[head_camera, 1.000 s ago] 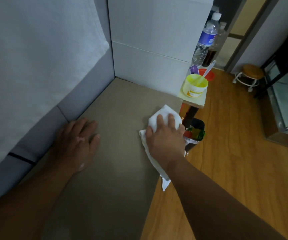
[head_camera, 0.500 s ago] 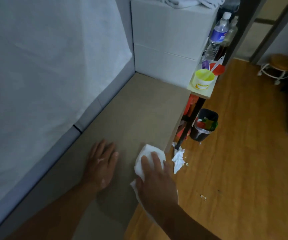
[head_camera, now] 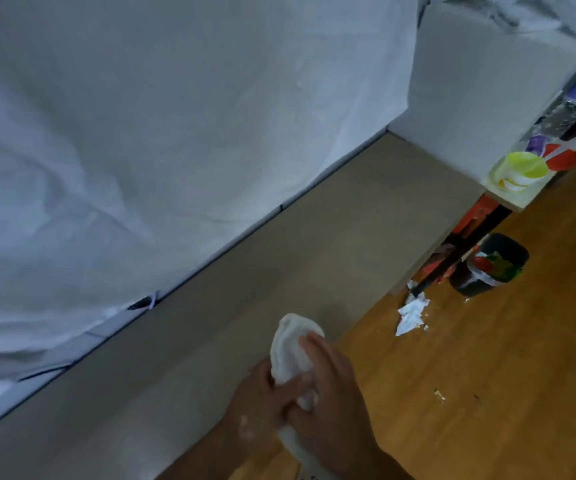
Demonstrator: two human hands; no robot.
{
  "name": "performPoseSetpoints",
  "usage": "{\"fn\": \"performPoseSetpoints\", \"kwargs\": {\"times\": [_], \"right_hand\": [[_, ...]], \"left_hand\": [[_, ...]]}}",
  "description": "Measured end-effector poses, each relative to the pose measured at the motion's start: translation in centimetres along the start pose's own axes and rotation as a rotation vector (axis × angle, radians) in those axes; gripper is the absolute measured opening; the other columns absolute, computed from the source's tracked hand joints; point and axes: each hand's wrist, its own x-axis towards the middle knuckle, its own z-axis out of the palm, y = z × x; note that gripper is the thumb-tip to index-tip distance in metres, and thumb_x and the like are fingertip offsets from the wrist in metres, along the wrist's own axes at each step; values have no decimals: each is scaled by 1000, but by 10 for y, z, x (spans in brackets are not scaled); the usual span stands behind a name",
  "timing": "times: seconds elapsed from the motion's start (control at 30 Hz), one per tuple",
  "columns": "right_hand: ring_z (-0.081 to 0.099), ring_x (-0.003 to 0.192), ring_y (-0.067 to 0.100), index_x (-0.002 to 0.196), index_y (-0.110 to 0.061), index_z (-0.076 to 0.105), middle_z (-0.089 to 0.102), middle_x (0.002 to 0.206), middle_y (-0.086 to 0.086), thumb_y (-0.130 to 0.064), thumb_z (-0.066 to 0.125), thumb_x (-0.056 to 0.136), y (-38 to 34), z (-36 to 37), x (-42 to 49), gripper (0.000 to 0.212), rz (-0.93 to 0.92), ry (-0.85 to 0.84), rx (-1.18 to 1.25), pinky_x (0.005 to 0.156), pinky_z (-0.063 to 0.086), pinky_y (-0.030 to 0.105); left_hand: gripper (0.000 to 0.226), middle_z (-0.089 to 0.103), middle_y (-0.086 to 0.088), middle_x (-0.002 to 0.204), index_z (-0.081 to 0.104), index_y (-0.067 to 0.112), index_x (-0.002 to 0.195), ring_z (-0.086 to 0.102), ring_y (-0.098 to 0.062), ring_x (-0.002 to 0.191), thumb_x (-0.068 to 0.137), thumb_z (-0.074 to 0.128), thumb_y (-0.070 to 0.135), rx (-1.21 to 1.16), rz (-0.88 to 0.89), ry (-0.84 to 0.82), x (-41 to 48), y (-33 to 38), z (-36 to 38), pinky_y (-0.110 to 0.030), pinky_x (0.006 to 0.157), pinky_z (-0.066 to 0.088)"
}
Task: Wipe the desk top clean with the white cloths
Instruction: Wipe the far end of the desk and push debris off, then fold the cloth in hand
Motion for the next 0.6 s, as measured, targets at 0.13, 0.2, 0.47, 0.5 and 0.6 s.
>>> {"fn": "performPoseSetpoints", "kwargs": {"times": [0.13,0.2,0.47,0.5,0.6], "right_hand": [[43,146,15,144,-22,53,47,157,-1,-45,84,74,-47,12,-17,80,-212,-158,103,115,39,24],[39,147,8,145,-28,50,41,159,-9,-47,79,80,-67,11,-20,74,-211,-281,174,114,39,23],[41,129,-14,140,-46,47,42,139,-34,-57,73,76,-167,24,-13,70,-303,-674,140,108,36,12],[49,124,-10,135,-40,57,52,134,-30,-59,72,75,-180,32,-18,65,-309,-784,138,107,42,19],[71,99,18,111,-20,73,76,105,-4,-57,75,73,-209,66,-52,53,-210,-973,212,88,56,47]], "left_hand": [[23,81,-2,100,77,28,106,77,-21,94,83,84,29,-193,0,184,-50,-14,-42,-36,81,62],[30,80,-7,106,77,22,111,76,-28,100,82,84,22,-268,24,213,-82,-20,-69,-44,87,60],[24,78,-14,108,79,16,107,74,-23,99,84,82,12,-214,129,192,-212,-74,-157,-37,84,59],[29,78,-14,111,77,16,111,73,-25,103,83,84,18,-199,132,189,-228,-86,-165,-42,88,59],[34,77,-13,114,76,16,115,73,-25,106,82,84,20,-252,106,227,-280,-130,-184,-40,88,58]]}}
